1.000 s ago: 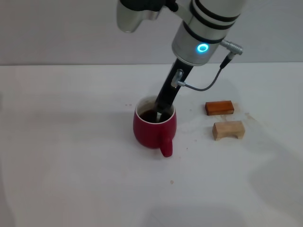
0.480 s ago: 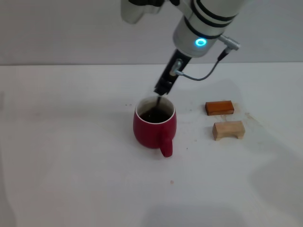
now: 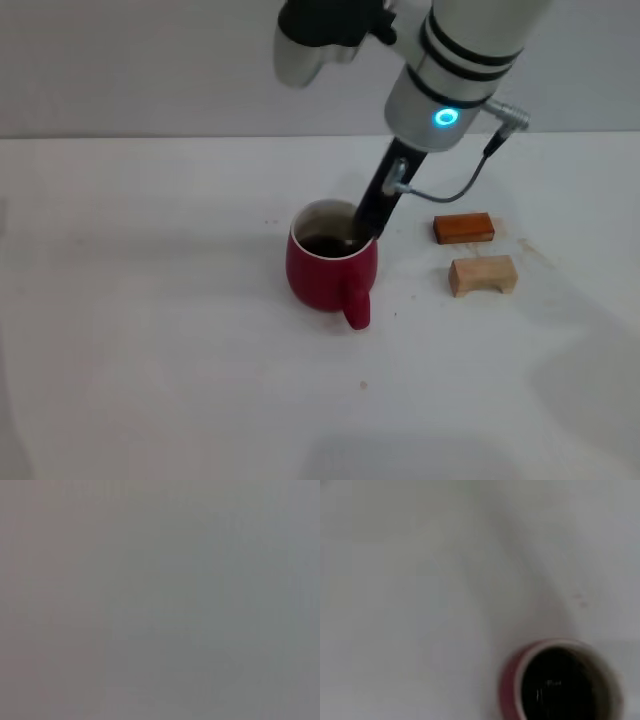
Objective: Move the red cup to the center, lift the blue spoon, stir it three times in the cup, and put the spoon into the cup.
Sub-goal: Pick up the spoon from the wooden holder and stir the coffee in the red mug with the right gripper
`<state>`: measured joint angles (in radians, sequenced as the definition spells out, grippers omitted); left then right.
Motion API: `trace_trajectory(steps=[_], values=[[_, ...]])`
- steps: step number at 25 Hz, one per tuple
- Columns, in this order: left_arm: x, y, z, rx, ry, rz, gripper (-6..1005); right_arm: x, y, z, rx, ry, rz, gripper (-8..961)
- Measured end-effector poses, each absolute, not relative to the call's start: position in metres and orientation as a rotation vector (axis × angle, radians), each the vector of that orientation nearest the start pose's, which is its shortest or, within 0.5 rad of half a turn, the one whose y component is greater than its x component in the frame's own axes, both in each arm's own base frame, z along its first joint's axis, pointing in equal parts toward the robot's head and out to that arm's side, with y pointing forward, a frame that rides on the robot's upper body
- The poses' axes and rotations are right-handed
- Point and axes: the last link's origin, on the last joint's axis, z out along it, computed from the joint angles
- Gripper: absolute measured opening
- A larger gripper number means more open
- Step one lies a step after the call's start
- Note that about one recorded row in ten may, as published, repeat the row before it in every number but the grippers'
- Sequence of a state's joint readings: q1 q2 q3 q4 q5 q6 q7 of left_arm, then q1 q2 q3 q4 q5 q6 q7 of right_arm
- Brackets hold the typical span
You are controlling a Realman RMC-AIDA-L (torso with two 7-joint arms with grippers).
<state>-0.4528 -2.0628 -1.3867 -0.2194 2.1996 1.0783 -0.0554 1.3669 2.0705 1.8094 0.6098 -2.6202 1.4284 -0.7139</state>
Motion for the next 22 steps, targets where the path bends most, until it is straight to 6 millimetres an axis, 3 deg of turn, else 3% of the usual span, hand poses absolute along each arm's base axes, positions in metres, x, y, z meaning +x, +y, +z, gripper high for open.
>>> trace_trajectory(steps=[6, 22], values=[[-0.3735, 0.3458, 0.0668, -1.002, -0.721, -0.692, 863, 0.0304, 0.4204, -0.0650, -2.821, 0.442, -0.705, 173], [-0.3705, 0.3484, 0.0684, -1.002, -0.709, -0.703, 863, 0.0275, 0.4223, -0.0682, -2.799, 0.374, -0.707, 209]])
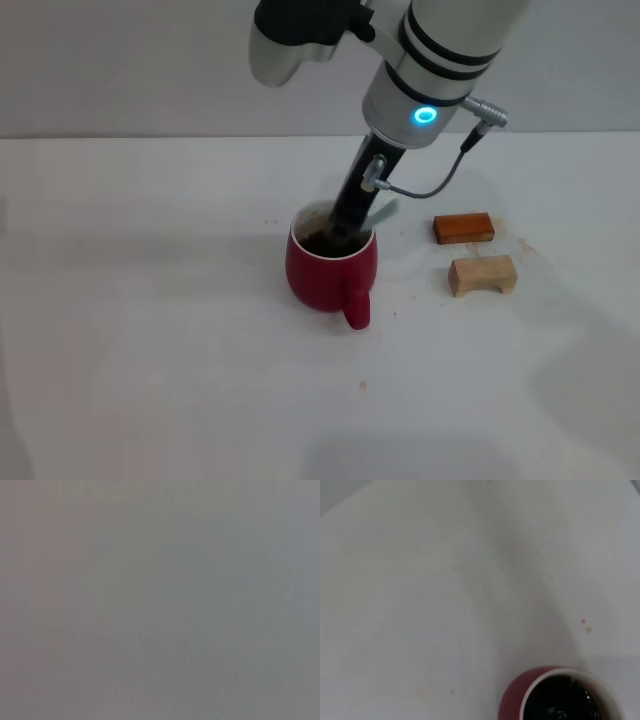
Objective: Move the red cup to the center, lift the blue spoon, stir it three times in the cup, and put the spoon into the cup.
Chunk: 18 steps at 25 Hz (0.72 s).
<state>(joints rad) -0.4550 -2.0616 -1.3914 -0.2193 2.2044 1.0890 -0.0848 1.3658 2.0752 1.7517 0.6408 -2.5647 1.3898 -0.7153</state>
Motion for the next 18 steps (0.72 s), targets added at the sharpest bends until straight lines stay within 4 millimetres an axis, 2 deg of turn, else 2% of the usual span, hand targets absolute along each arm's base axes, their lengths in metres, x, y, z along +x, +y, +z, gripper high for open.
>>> trace_trajectory(steps=[3, 4, 5, 8, 9, 10, 12, 13, 14, 15, 17, 18], values=[[-0.370, 0.349, 0.068, -1.002, -0.710, -0.704, 863, 0.026, 0.430, -0.069, -2.767, 0.341, -0.633, 216], [-0.370, 0.350, 0.068, -1.003, -0.711, -0.704, 863, 0.026, 0.439, -0.068, -2.706, 0.271, -0.533, 216], [-0.370, 0.350, 0.068, -1.003, -0.711, -0.704, 863, 0.026, 0.439, -0.068, -2.706, 0.271, -0.533, 216], [-0.369, 0.350, 0.068, -1.006, -0.711, -0.701, 863, 0.029, 0.447, -0.066, -2.601, 0.154, -0.355, 216], [-0.369, 0.351, 0.068, -1.009, -0.709, -0.700, 863, 0.034, 0.448, -0.064, -2.515, 0.089, -0.224, 216], [-0.369, 0.351, 0.068, -1.009, -0.709, -0.700, 863, 0.034, 0.448, -0.064, -2.515, 0.089, -0.224, 216], [-0.368, 0.351, 0.067, -1.014, -0.707, -0.701, 863, 0.048, 0.443, -0.057, -2.360, 0.027, -0.064, 216], [-0.368, 0.352, 0.067, -1.016, -0.706, -0.701, 863, 0.048, 0.443, -0.057, -2.360, 0.027, -0.064, 216], [-0.368, 0.352, 0.067, -1.021, -0.706, -0.700, 863, 0.059, 0.433, -0.052, -2.252, -0.018, 0.044, 216], [-0.368, 0.352, 0.067, -1.021, -0.706, -0.700, 863, 0.059, 0.433, -0.052, -2.252, -0.018, 0.044, 216], [-0.367, 0.353, 0.067, -1.025, -0.706, -0.698, 863, 0.081, 0.417, -0.042, -2.123, -0.036, 0.226, 216], [-0.368, 0.353, 0.066, -1.025, -0.706, -0.696, 863, 0.081, 0.417, -0.042, -2.123, -0.036, 0.226, 216]])
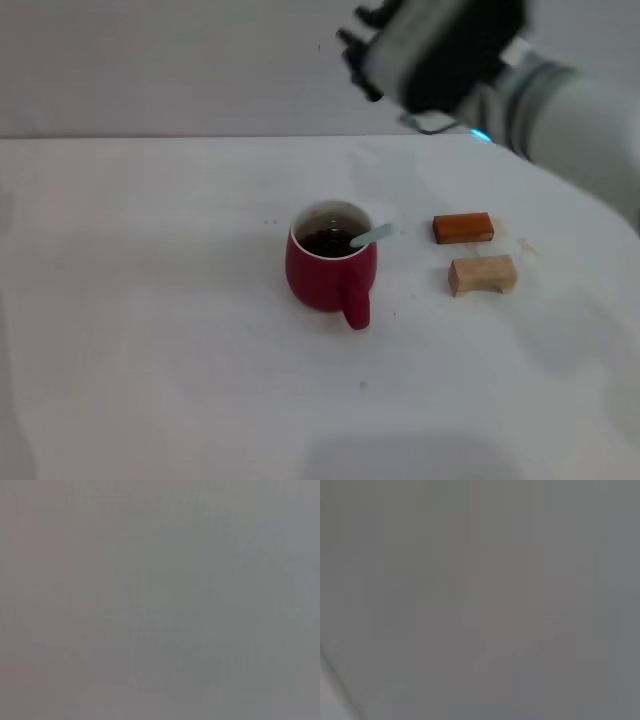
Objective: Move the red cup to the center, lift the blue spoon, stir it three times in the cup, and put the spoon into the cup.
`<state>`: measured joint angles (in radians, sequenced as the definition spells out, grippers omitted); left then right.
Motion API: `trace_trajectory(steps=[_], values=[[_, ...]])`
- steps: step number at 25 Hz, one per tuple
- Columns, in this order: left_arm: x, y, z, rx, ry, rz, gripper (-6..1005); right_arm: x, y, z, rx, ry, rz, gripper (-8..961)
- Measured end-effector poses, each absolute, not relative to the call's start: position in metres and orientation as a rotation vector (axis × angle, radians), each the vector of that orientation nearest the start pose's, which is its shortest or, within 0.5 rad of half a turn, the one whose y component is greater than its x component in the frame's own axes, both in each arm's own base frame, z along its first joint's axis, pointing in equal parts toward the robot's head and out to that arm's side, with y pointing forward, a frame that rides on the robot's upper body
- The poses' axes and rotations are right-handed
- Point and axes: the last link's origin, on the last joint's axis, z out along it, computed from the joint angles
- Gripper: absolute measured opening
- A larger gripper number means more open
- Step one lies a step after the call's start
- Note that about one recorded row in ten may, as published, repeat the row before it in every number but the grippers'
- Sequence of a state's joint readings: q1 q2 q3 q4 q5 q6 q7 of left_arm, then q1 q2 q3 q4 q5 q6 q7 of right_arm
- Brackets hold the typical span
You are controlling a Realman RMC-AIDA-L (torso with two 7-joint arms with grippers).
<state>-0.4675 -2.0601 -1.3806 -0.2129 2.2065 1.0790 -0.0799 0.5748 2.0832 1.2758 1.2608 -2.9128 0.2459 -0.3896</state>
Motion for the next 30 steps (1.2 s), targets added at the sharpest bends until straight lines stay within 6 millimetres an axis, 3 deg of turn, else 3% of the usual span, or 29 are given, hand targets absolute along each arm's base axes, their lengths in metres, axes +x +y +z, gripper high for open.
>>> trace_trajectory(steps=[1, 3, 5, 6, 7, 10, 11, 12, 16, 24, 30], values=[[-0.367, 0.353, 0.066, -1.029, -0.705, -0.696, 863, 0.102, 0.409, -0.031, -2.035, -0.004, 0.337, 216], [-0.367, 0.353, 0.065, -1.033, -0.705, -0.695, 864, 0.125, 0.398, -0.019, -1.936, 0.035, 0.441, 217], [-0.365, 0.354, 0.063, -1.049, -0.701, -0.695, 864, 0.136, 0.392, -0.015, -1.892, 0.046, 0.484, 217], [-0.363, 0.355, 0.061, -1.066, -0.697, -0.694, 864, 0.160, 0.380, -0.007, -1.795, 0.060, 0.559, 217], [-0.363, 0.355, 0.061, -1.066, -0.697, -0.694, 864, 0.160, 0.380, -0.007, -1.795, 0.060, 0.559, 217], [-0.361, 0.355, 0.057, -1.091, -0.690, -0.692, 864, 0.198, 0.364, 0.008, -1.612, 0.093, 0.619, 217], [-0.361, 0.355, 0.055, -1.103, -0.689, -0.688, 864, 0.220, 0.358, 0.018, -1.480, 0.127, 0.615, 217], [-0.361, 0.355, 0.055, -1.103, -0.689, -0.688, 864, 0.220, 0.358, 0.018, -1.480, 0.127, 0.615, 217], [-0.359, 0.354, 0.050, -1.141, -0.681, -0.679, 864, 0.279, 0.344, 0.029, -1.260, 0.240, 0.551, 217], [-0.359, 0.352, 0.047, -1.169, -0.661, -0.649, 864, 0.322, 0.331, 0.033, -1.230, 0.423, 0.665, 216], [-0.360, 0.350, 0.048, -1.166, -0.659, -0.647, 864, 0.330, 0.328, 0.030, -1.260, 0.445, 0.652, 216]])
